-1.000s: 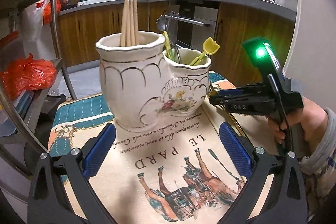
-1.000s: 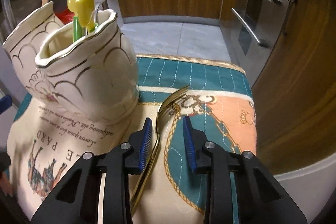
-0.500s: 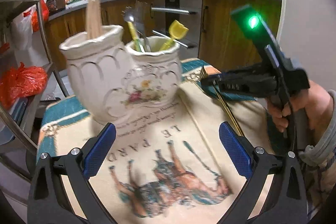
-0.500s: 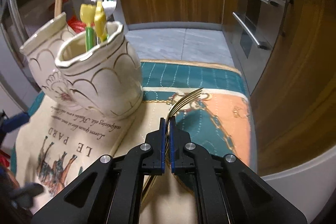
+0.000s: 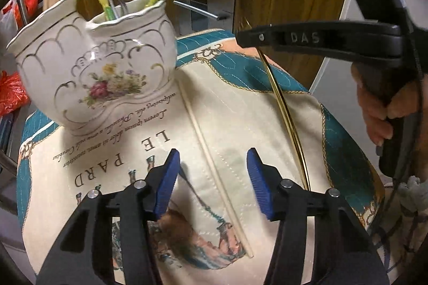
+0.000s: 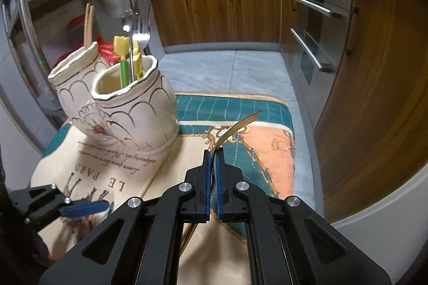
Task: Organize utensils
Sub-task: 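Grasp the gold fork with the right tool while the left approaches the last wooden chopstick, then grasp the wooden chopstick with the left tool while the right lifts the gold fork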
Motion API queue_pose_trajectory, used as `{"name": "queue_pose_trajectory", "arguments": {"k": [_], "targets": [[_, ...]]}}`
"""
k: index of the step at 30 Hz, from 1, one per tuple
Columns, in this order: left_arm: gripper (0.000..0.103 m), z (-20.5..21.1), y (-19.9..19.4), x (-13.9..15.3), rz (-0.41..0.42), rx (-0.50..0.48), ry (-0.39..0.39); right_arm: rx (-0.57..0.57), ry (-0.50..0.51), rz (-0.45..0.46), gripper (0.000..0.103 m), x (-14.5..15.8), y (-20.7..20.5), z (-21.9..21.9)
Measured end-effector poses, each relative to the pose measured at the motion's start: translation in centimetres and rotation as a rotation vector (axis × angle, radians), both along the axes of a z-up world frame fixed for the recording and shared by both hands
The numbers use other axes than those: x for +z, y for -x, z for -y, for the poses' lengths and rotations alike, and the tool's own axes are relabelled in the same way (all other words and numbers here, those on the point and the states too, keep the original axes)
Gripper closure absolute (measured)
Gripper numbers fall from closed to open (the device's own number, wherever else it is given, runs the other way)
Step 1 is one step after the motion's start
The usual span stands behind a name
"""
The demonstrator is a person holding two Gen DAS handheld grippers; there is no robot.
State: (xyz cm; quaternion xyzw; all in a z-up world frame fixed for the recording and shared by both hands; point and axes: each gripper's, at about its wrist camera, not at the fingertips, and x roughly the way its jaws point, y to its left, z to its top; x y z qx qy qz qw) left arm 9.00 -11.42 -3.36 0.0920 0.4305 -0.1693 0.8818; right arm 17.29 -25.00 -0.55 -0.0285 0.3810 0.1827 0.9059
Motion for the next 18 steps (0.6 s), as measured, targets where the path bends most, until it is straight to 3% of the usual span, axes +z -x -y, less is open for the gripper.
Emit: {"name": "queue_pose_trajectory", "arguments": {"k": [5, 12, 18], "targets": [[0.064, 0.8, -0.4, -0.4, -0.002, 0.013, -0.032, 0.005, -0.002, 0.01, 0.098, 0.2, 0.0, 0.1], [0.095, 0.5, -0.8, -0.5, 0.001, 0.038, -0.018, 0.012, -0.006, 0.022, 0.098, 0.4, 0.3, 0.1], [0.098, -0.7, -0.7, -0.2, 0.003, 0.032, 0.004, 0.035, -0.014, 0.052, 0.099, 1.1, 1.1, -0.2]]}}
